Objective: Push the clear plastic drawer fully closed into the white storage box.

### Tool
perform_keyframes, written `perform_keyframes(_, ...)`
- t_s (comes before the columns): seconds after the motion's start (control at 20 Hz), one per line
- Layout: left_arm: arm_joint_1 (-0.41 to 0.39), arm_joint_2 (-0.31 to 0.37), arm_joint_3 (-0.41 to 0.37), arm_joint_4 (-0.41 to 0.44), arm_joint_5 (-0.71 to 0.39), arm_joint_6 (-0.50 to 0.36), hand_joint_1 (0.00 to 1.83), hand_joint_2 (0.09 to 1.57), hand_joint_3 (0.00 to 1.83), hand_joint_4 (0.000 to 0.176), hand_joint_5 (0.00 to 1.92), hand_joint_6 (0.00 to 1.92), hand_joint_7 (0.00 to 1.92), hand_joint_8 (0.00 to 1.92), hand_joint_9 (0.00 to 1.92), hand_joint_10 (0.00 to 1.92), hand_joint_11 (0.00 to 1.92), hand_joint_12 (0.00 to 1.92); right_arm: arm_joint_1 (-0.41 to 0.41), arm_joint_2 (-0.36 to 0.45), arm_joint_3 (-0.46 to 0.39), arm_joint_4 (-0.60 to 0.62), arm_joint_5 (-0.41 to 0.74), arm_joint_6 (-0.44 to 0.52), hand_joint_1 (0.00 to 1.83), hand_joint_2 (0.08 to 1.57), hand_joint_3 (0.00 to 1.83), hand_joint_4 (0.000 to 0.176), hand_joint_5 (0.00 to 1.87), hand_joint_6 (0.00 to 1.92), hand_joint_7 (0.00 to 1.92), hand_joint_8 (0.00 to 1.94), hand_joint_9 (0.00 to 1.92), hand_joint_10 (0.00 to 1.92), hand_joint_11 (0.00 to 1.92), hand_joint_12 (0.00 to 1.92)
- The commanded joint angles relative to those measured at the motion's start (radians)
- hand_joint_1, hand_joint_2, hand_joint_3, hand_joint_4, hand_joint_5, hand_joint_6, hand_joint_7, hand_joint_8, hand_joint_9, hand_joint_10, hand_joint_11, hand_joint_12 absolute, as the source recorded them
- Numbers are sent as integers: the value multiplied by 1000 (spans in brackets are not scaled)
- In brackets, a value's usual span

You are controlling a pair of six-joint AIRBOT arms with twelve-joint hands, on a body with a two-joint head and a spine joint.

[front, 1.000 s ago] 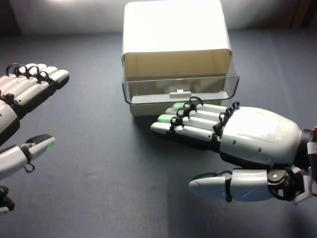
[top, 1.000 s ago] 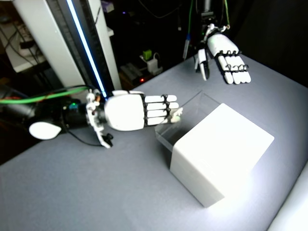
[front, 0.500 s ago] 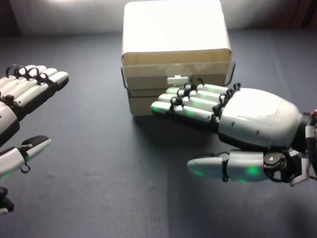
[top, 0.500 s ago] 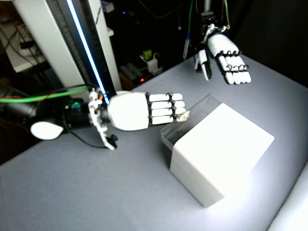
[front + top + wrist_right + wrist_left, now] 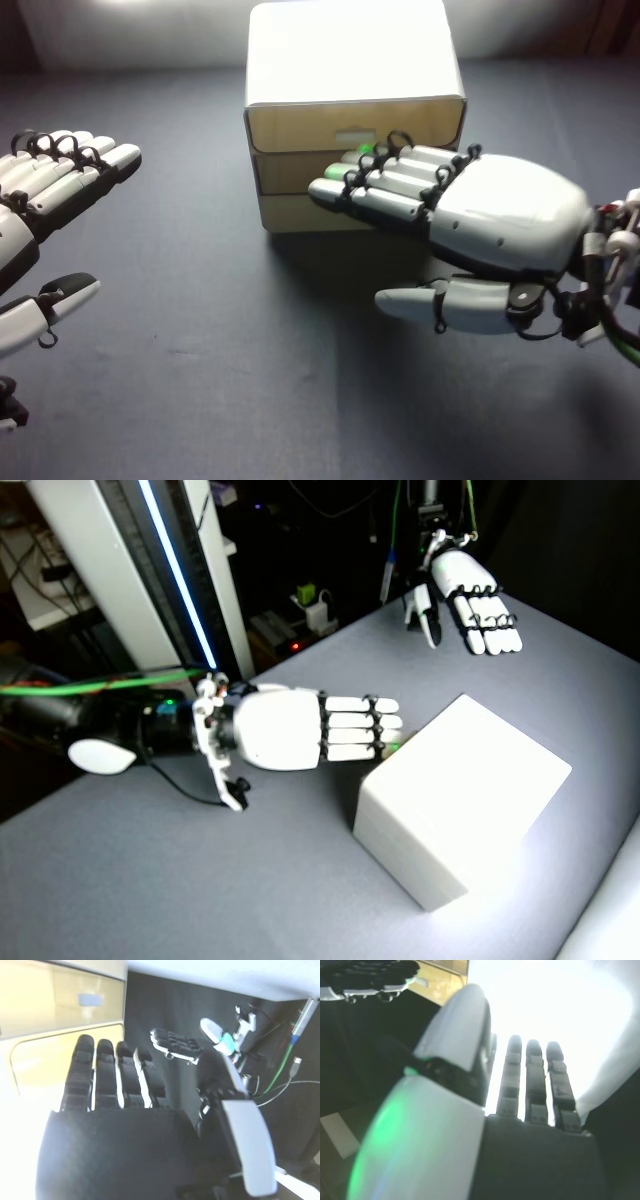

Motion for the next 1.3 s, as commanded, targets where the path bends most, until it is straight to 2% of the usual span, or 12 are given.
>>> perform_keyframes(0.0,-5,7,6,-8,-132,-1,928,1370,0,6,0,0,0,0,0,0,0,0,20,2,15,68,101,-11,220,1406,1,0,0,0,0,0,0,0,0,0)
perform_keyframes(0.15,-5,7,5,-8,-136,-1,841,1388,5,2,0,0,0,0,0,0,0,0,21,-3,19,83,91,-15,128,1408,3,0,0,0,0,0,0,0,0,0)
perform_keyframes(0.25,-5,7,4,-9,-137,-2,876,1374,0,28,0,0,0,0,0,0,0,0,21,-3,3,66,94,-14,242,1397,0,0,0,0,0,0,0,0,0,0)
perform_keyframes(0.3,-5,7,4,-10,-138,-2,901,1362,0,31,0,0,0,0,0,0,0,0,21,-3,-8,46,104,5,249,1383,0,0,0,0,0,0,0,0,0,0)
perform_keyframes(0.5,-2,8,2,-14,-145,-2,850,1370,0,1,0,0,0,0,0,0,0,0,17,34,-58,-27,146,74,308,1350,0,0,0,0,0,0,0,0,0,0)
perform_keyframes(0.6,1,8,0,-17,-150,-2,847,1373,2,6,0,0,0,0,0,0,0,0,2,60,-85,-52,178,98,346,1349,0,0,1,0,0,0,0,0,9,5)
perform_keyframes(0.7,4,9,-1,-20,-155,-2,891,1374,1,5,0,0,0,0,0,0,0,0,-22,90,-107,-63,219,122,224,1387,7,0,0,0,0,0,0,0,0,0)
perform_keyframes(0.9,15,12,-7,-25,-179,-2,807,1371,1,34,0,0,0,0,0,0,0,0,-101,200,-176,-54,329,141,241,1383,0,0,0,0,0,0,0,0,0,0)
perform_keyframes(1.0,23,14,-11,-30,-199,-2,696,1374,3,10,0,0,0,0,0,0,0,0,-141,244,-200,-23,388,141,230,1384,0,0,0,0,0,0,0,0,0,0)
perform_keyframes(1.1,33,16,-16,-38,-223,-2,524,1367,1,21,0,0,0,0,0,0,0,0,-182,285,-221,21,445,129,211,1372,0,8,0,0,0,0,0,0,0,0)
perform_keyframes(1.2,39,17,-19,-46,-250,-2,495,1361,0,8,0,0,0,0,0,0,0,0,-238,338,-251,98,516,83,144,1358,0,0,0,0,0,0,0,0,0,0)
perform_keyframes(1.25,40,17,-19,-48,-258,-2,461,1351,0,14,0,0,0,0,0,0,0,0,-265,357,-261,128,545,66,79,1366,0,0,1,0,0,0,0,0,16,9)
